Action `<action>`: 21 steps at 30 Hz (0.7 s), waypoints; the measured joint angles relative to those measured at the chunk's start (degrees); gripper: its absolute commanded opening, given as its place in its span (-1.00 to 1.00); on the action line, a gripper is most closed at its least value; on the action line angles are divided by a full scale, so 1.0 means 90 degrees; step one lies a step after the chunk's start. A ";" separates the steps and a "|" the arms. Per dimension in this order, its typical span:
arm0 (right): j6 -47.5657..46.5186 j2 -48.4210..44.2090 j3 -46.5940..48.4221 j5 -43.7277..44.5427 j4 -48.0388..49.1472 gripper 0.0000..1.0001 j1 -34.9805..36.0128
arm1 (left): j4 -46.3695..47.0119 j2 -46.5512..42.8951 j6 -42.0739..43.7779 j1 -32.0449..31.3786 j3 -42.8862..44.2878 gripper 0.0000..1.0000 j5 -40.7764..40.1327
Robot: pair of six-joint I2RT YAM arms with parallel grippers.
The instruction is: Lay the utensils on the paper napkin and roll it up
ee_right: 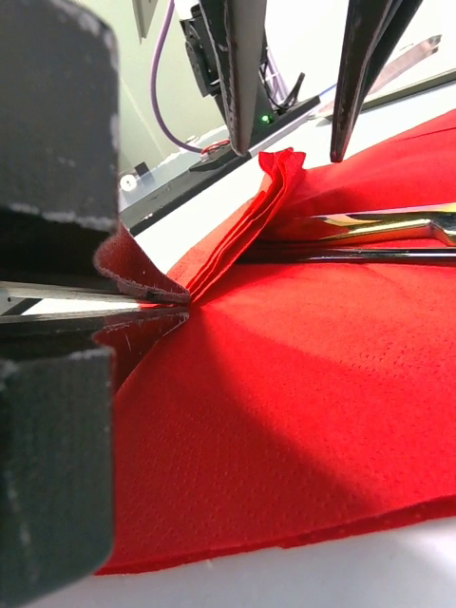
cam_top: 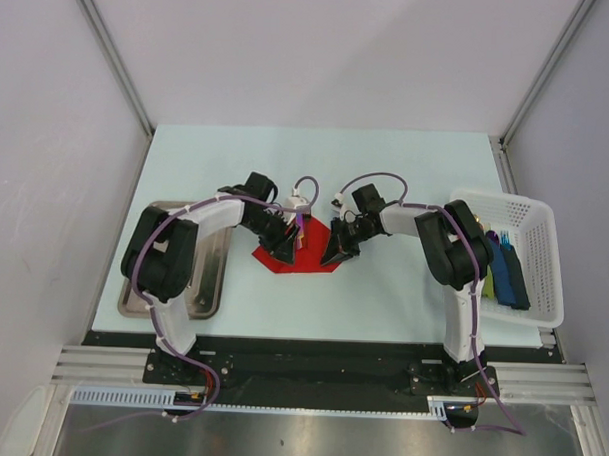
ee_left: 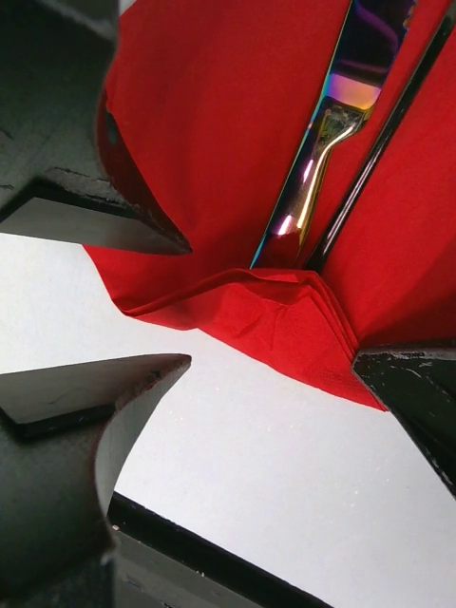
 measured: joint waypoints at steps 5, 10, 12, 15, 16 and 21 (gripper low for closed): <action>-0.0046 0.0000 0.0005 0.0000 -0.0007 -0.81 0.0000 | -0.0121 0.0066 0.0075 0.0000 0.0000 -0.05 -0.0002; -0.0061 0.0000 0.0039 0.0036 -0.0063 -0.82 0.0007 | -0.0347 0.0066 0.0308 0.0000 -0.0022 -0.12 -0.0002; -0.0078 0.0000 0.0063 0.0070 -0.0102 -0.83 0.0010 | -0.0437 0.0080 0.0408 0.0000 -0.0022 -0.10 0.0000; -0.0126 0.0000 0.0112 0.0136 -0.0192 -0.85 0.0044 | -0.0585 0.0153 0.0527 0.0000 -0.0019 -0.07 -0.0024; -0.0155 0.0000 0.0131 0.0160 -0.0216 -0.85 0.0056 | -0.0619 0.0180 0.0566 0.0000 -0.0019 -0.08 -0.0046; -0.0240 0.0000 0.0216 0.0304 -0.0328 -0.87 0.0112 | -0.0831 0.0250 0.0804 0.0000 0.0017 -0.27 -0.0177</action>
